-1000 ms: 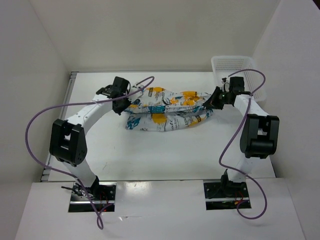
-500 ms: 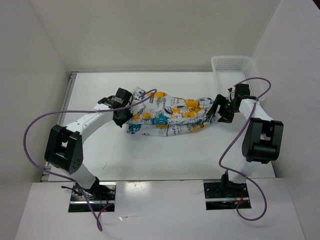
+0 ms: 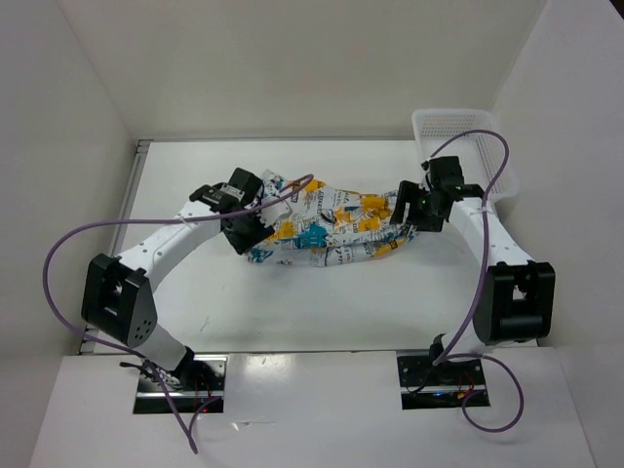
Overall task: Fold and stack the shorts
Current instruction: Fold the shorts
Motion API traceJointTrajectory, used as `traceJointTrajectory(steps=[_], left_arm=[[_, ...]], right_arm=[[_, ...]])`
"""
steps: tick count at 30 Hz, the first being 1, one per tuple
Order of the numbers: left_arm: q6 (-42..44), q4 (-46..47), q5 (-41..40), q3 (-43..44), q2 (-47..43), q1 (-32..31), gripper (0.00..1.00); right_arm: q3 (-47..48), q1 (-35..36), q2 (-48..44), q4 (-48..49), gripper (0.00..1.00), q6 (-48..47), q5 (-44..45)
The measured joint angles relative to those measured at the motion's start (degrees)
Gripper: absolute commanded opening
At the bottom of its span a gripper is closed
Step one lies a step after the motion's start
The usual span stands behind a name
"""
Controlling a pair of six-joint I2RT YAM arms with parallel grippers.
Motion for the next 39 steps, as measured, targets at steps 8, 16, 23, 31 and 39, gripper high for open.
traceJointTrajectory(steps=[8, 16, 23, 31, 39], left_arm=[[0.98, 4.68, -3.96, 7.3, 0.57, -8.15, 0.81], [-2.71, 14.08, -6.14, 7.91, 16.59, -13.25, 0.81], [-5.29, 15.67, -1.36, 6.62, 21.53, -11.96, 0.74], [-6.51, 15.26, 7.04, 0.26, 18.67, -12.81, 0.73], [-6.49, 12.57, 9.75, -0.22, 16.44, -12.98, 0.77]], right_arm=[[0.35, 5.33, 4.35, 5.01, 0.36, -2.47, 6.43], [1.07, 12.7, 7.1, 15.34, 0.23, -6.01, 8.83], [-4.11, 12.41, 12.35, 17.53, 0.14, -6.16, 9.84], [-8.61, 12.41, 12.85, 15.12, 0.13, -3.61, 9.6], [-5.44, 11.91, 13.42, 9.09, 0.37, 0.26, 8.22]])
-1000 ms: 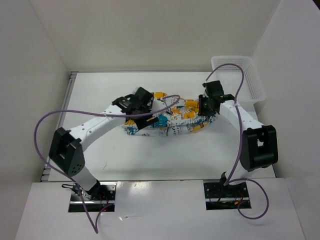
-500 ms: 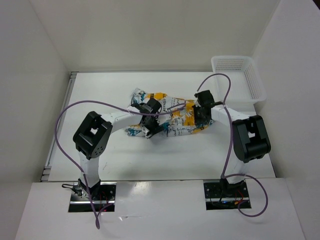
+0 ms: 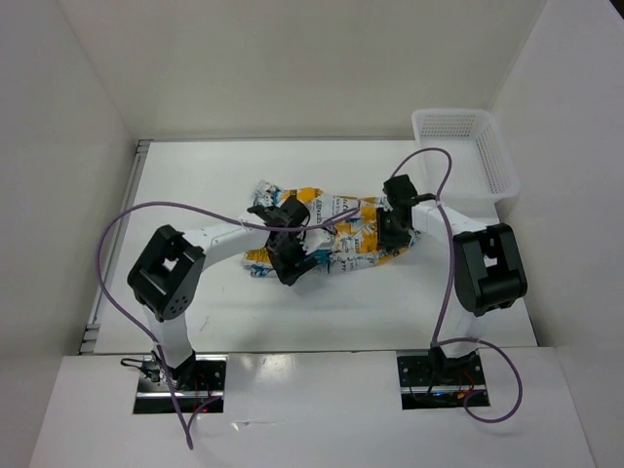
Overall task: Fold and stack the shorts
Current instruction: Fold the shorts
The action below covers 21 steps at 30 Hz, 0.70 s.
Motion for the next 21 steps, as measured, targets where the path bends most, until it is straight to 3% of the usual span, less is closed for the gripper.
traceJointTrajectory(steps=[1, 2, 7, 8, 9, 10, 16, 21], left_arm=[[0.28, -2.38, 1.25, 0.63, -1.2, -0.04, 0.88], [0.7, -4.83, 2.4, 2.05, -2.38, -0.02, 0.91], [0.0, -9.49, 8.85, 13.14, -6.82, 4.7, 0.93], [-1.07, -8.68, 9.38, 13.77, -7.87, 7.19, 0.94], [-2.25, -7.98, 9.49, 13.9, -8.59, 10.12, 0.94], [-3.61, -7.63, 9.27, 13.9, -8.83, 13.07, 0.98], [-9.27, -7.21, 7.34, 8.09, -8.31, 27.43, 0.99], [-10.71, -9.22, 9.53, 1.6, -8.31, 28.63, 0.99]], right_arm=[[1.16, -0.02, -0.26, -1.4, 0.37, -0.02, -0.15], [2.47, -0.02, -0.72, -2.49, 0.37, -0.35, -0.17], [8.92, -0.31, -4.7, -3.69, 0.35, -2.14, 3.45], [9.57, -0.61, -5.4, -3.67, 0.39, -2.1, 4.04], [9.79, -1.29, -6.03, -3.72, 0.61, -1.86, 4.42], [9.77, -2.05, -6.45, -4.09, 0.68, -1.01, 4.79], [5.84, -10.03, -6.03, -6.93, 0.89, 2.19, 5.97], [4.81, -11.23, -2.84, -7.23, 0.96, 3.82, 3.32]])
